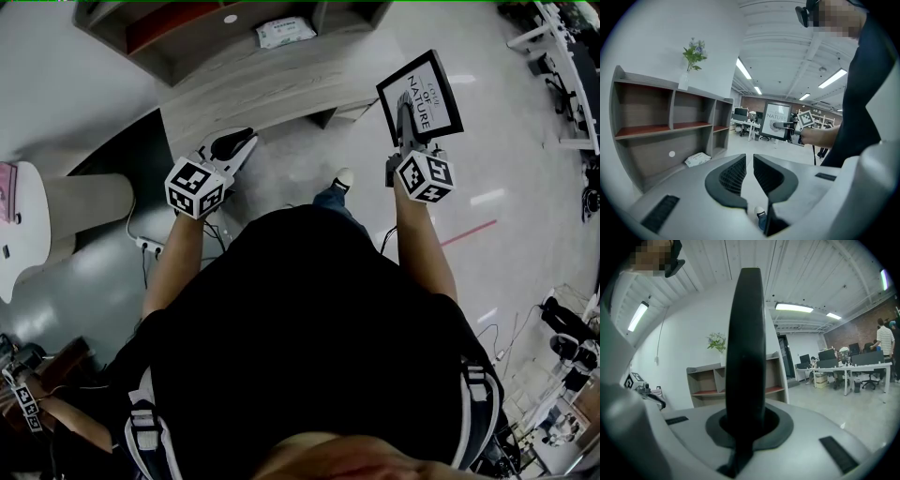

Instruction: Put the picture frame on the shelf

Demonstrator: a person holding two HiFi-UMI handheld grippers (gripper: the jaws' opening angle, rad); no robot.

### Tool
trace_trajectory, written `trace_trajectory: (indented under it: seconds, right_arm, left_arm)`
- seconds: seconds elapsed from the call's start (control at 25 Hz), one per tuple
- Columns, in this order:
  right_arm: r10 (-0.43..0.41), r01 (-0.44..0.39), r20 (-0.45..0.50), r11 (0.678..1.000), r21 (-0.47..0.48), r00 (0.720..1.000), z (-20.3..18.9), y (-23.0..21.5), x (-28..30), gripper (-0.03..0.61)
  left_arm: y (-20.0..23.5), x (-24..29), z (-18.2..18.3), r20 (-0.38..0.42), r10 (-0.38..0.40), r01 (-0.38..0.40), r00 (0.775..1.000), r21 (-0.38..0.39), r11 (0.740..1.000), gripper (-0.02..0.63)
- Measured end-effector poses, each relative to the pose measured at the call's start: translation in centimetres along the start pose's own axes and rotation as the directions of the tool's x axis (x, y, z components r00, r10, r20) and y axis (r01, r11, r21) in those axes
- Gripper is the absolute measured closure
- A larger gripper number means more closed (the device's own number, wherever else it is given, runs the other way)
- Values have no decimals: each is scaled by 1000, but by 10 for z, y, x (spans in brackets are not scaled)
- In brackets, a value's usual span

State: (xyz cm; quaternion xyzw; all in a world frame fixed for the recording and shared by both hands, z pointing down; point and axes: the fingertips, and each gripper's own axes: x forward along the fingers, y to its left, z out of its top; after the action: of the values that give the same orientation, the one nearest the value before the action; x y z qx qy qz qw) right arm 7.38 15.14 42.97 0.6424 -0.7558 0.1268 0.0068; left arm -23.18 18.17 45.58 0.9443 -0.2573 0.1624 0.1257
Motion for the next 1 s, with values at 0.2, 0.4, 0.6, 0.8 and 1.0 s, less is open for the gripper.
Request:
trace_trajectory:
  seconds: [0.2,0.4,0.6,0.8,1.0]
  right_arm:
    - [24,-24,-13,1000,-11,1000,3,-8,14,555]
    - [45,-45,-27,999,-9,999,3,-19,28,555]
    - [58,-58,-36,998,3,998,1,-34,41,555]
    - [64,-64,-42,998,12,997,0,-47,58,555]
    - [76,-75,-47,997,14,996,8,-64,62,555]
  left_arm:
    - [5,13,9,8,21,-21,1000,-7,1000,561]
    - [8,27,17,17,45,-45,999,-13,999,561]
    - [11,43,21,3,55,-55,998,-25,998,561]
    - [19,59,27,-6,66,-66,998,-39,997,561]
    - [14,75,41,-10,77,-78,997,-34,996,561]
